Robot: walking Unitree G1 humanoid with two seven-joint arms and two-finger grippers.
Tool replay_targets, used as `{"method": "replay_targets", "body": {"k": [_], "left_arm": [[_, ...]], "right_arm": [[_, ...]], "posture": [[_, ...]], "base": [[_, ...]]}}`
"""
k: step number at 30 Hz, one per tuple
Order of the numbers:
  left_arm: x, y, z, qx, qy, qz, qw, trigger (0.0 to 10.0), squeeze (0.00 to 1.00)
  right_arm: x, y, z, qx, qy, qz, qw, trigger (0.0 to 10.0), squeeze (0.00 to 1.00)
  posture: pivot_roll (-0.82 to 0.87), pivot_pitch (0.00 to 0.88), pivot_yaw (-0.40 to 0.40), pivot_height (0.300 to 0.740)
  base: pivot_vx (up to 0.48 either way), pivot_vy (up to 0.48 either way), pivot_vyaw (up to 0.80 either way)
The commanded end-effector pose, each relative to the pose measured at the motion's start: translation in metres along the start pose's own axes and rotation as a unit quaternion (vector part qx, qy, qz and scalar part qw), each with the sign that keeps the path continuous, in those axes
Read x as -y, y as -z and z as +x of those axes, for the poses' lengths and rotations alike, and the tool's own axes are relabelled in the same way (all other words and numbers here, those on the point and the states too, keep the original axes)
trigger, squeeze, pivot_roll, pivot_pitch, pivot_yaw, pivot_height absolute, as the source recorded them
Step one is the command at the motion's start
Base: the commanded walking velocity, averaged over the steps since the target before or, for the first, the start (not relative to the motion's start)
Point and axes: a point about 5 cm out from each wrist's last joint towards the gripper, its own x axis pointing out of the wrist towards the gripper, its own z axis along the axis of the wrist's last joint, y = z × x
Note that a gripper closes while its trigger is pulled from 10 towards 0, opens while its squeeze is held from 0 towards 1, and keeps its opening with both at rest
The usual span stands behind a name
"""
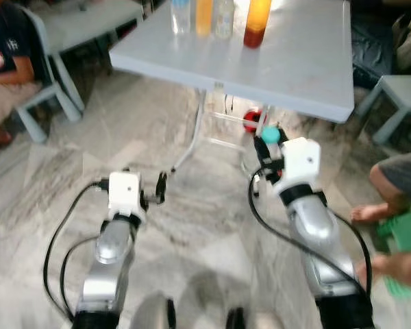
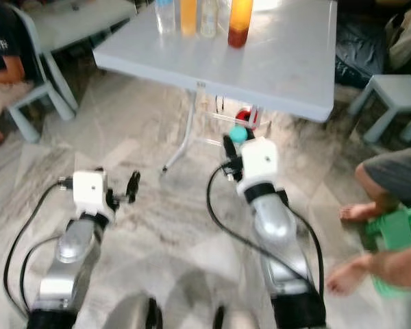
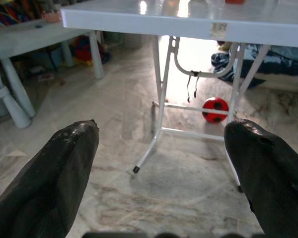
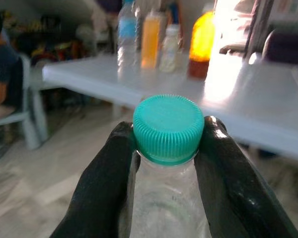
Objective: Restocking fridge
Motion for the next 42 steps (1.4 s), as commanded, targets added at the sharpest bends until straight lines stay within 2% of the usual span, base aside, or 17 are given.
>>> {"method": "replay_targets", "body": {"k": [1,7,11,16,35,42], "left_arm": [[-0.006,0.005,-0.003,-0.008,-0.012,0.012,1.000,10.0,0.00],[-0.006,0.004,-0.001,-0.004,-0.011,0.012,1.000,10.0,0.00],[-0.007,0.005,-0.003,-0.003,-0.012,0.016,1.000,10.0,0.00],[-0.012,0.010,-0.009,-0.008,-0.021,0.022,1.000,10.0,0.00],[-0.019,0.006,-0.007,0.001,-0.053,0.026,0.998,10.0,0.00],[-0.029,0.009,-0.009,-0.005,-0.086,0.033,0.996,10.0,0.00]], "right_arm": [[-0.007,-0.012,0.004,0.025,-0.022,0.004,0.999,10.0,0.00],[-0.006,-0.010,0.006,0.023,-0.024,0.010,0.999,10.0,0.00],[-0.002,-0.007,0.007,0.002,0.000,0.071,0.997,10.0,0.00],[0.000,0.000,0.006,-0.011,0.000,0.054,0.998,10.0,0.00],[-0.001,0.004,0.006,-0.017,-0.007,0.049,0.999,10.0,0.00],[-0.001,0.006,0.005,-0.021,-0.011,0.043,0.999,10.0,0.00]], "posture": [[-0.06,0.080,-0.006,0.740],[-0.06,0.071,-0.009,0.740],[-0.06,0.070,-0.010,0.740],[-0.05,0.066,-0.012,0.740],[-0.04,0.068,-0.012,0.740],[-0.04,0.065,-0.015,0.740]], "base": [[0.000,0.000,0.80],[0.000,0.000,0.80],[0.000,0.000,0.80],[0.000,0.000,0.80],[0.000,0.000,0.80],[0.000,0.000,0.80]]}}
